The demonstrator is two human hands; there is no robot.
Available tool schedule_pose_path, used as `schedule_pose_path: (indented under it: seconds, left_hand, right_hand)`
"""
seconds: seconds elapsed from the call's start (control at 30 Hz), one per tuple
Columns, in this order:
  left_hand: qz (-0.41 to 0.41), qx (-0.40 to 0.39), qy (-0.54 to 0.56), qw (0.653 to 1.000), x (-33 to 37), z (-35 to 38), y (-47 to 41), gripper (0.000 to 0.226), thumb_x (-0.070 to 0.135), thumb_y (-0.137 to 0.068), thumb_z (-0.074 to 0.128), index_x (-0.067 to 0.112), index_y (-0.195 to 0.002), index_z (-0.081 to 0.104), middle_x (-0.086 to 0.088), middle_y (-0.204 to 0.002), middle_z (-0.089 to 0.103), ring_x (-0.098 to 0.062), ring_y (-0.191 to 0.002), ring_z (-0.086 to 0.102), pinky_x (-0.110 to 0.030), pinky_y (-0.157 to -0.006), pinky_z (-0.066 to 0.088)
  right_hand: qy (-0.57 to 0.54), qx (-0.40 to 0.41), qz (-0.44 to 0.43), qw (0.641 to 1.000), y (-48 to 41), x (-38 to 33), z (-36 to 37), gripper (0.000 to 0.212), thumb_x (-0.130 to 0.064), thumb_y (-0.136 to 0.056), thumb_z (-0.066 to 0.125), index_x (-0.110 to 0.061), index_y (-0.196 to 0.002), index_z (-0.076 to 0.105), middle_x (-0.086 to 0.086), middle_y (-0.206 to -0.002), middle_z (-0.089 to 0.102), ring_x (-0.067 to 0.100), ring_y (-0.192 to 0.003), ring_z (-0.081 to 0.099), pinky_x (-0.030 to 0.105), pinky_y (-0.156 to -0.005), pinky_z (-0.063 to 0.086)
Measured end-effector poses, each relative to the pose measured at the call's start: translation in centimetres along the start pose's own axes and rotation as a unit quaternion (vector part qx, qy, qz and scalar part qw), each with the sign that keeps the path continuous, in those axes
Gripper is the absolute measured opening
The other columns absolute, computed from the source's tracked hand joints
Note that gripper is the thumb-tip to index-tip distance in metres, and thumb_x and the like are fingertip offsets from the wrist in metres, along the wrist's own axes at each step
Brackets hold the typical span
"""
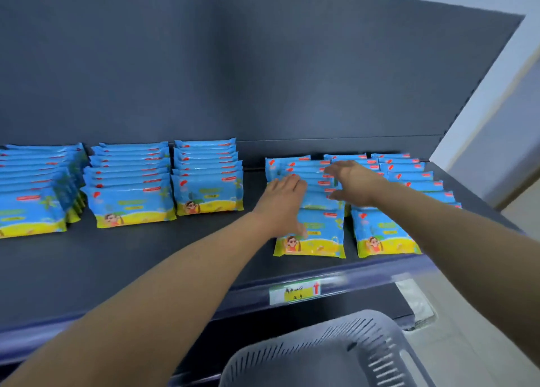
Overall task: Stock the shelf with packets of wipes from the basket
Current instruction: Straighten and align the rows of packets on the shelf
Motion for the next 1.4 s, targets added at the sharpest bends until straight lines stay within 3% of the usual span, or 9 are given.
schedule_pose_path:
  seconds: [0.17, 0.3, 0.5, 0.63, 0.77, 0.93, 1.1, 1.23, 1.4]
  left_hand:
    - [-0.040, -0.057, -0.007, 0.998, -1.1, 1.1, -1.8, 0.122, 0.060, -0.061, 0.074, 0.006, -0.147, 0.007, -0.010, -0.153, 0.012, -0.027, -0.142, 0.007, -0.037, -0.116, 0.004]
    - [-0.037, -0.072, -0.047, 0.996, -1.4, 1.1, -2.9, 0.124, 0.070, -0.054, 0.071, 0.007, -0.145, 0.013, -0.010, -0.144, 0.020, -0.030, -0.135, 0.013, -0.041, -0.114, 0.009]
    - [-0.018, -0.055, 0.002, 0.998, -2.0, 1.1, -4.3, 0.109, 0.065, -0.056, 0.072, 0.010, -0.137, 0.025, -0.008, -0.136, 0.030, -0.026, -0.129, 0.027, -0.039, -0.109, 0.019]
    - [-0.031, -0.032, 0.008, 0.999, -3.0, 0.8, -4.0, 0.103, 0.064, -0.058, 0.071, 0.010, -0.134, 0.028, -0.005, -0.131, 0.035, -0.023, -0.121, 0.033, -0.038, -0.104, 0.023]
    - [-0.040, -0.026, -0.009, 0.999, -3.4, 0.6, -3.5, 0.107, 0.066, -0.059, 0.069, 0.010, -0.139, 0.025, -0.006, -0.135, 0.028, -0.024, -0.125, 0.026, -0.039, -0.107, 0.020]
    - [-0.085, -0.060, 0.005, 0.995, -3.8, 0.9, -3.1, 0.113, 0.061, -0.058, 0.072, 0.017, -0.145, 0.015, 0.000, -0.152, 0.005, -0.025, -0.137, 0.009, -0.040, -0.112, 0.015]
    - [-0.115, -0.089, 0.046, 0.988, -3.8, 0.8, -3.5, 0.112, 0.055, -0.054, 0.079, 0.022, -0.140, 0.016, 0.004, -0.144, 0.018, -0.021, -0.129, 0.026, -0.039, -0.105, 0.037]
    - [-0.122, -0.073, 0.057, 0.988, -3.8, 0.5, -3.5, 0.119, 0.053, -0.050, 0.082, 0.030, -0.140, 0.007, 0.007, -0.138, 0.021, -0.017, -0.127, 0.029, -0.032, -0.096, 0.041]
    - [-0.129, -0.038, 0.013, 0.991, -3.3, -0.1, -3.7, 0.101, 0.053, -0.055, 0.078, 0.012, -0.134, 0.028, 0.004, -0.130, 0.023, -0.018, -0.118, 0.034, -0.035, -0.093, 0.046]
  right_hand:
    - [-0.043, -0.014, -0.029, 0.999, -2.3, 0.5, 0.2, 0.063, -0.027, -0.091, 0.058, -0.012, -0.145, 0.030, 0.008, -0.152, 0.029, 0.024, -0.139, 0.026, 0.032, -0.111, 0.027]
    - [-0.123, 0.020, -0.021, 0.992, -4.5, 1.0, -1.6, 0.054, -0.020, -0.093, 0.053, -0.014, -0.144, 0.034, 0.006, -0.146, 0.040, 0.023, -0.130, 0.041, 0.023, -0.099, 0.033]
    - [-0.155, -0.032, -0.004, 0.987, -9.9, 0.1, 0.4, 0.062, -0.044, -0.093, 0.050, -0.016, -0.145, 0.032, 0.004, -0.152, 0.031, 0.022, -0.135, 0.037, 0.030, -0.111, 0.029]
    - [-0.169, -0.071, 0.008, 0.983, -12.0, -0.6, 2.4, 0.075, -0.062, -0.086, 0.047, -0.015, -0.144, 0.035, 0.005, -0.148, 0.038, 0.022, -0.134, 0.039, 0.033, -0.112, 0.029]
    - [-0.134, -0.117, 0.022, 0.984, -13.1, -0.6, 3.3, 0.083, -0.077, -0.080, 0.035, -0.017, -0.136, 0.046, 0.005, -0.142, 0.047, 0.025, -0.127, 0.046, 0.039, -0.106, 0.033]
    - [-0.077, -0.149, -0.013, 0.986, -14.0, -1.7, 3.9, 0.077, -0.083, -0.073, 0.031, -0.021, -0.105, 0.064, 0.002, -0.116, 0.063, 0.022, -0.101, 0.059, 0.041, -0.095, 0.043]
    - [-0.055, -0.153, -0.030, 0.986, -14.9, -1.6, 3.9, 0.061, -0.079, -0.075, 0.038, -0.022, -0.080, 0.061, 0.001, -0.103, 0.064, 0.019, -0.088, 0.060, 0.033, -0.080, 0.042]
    - [-0.035, -0.147, -0.075, 0.986, -15.7, -2.0, 3.5, 0.064, -0.070, -0.080, 0.038, -0.017, -0.110, 0.057, 0.004, -0.121, 0.059, 0.022, -0.100, 0.055, 0.035, -0.083, 0.041]
    - [-0.060, -0.100, -0.134, 0.984, -15.8, -3.1, 1.5, 0.058, -0.063, -0.077, 0.048, -0.012, -0.100, 0.065, 0.003, -0.104, 0.065, 0.022, -0.094, 0.059, 0.037, -0.082, 0.047]
Point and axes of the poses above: each hand's wrist, its own y-axis away from the middle knuckle, its own z-axis out of the palm, x = y × z, the point moved 9 cm from there along -y, towards the middle knuckle
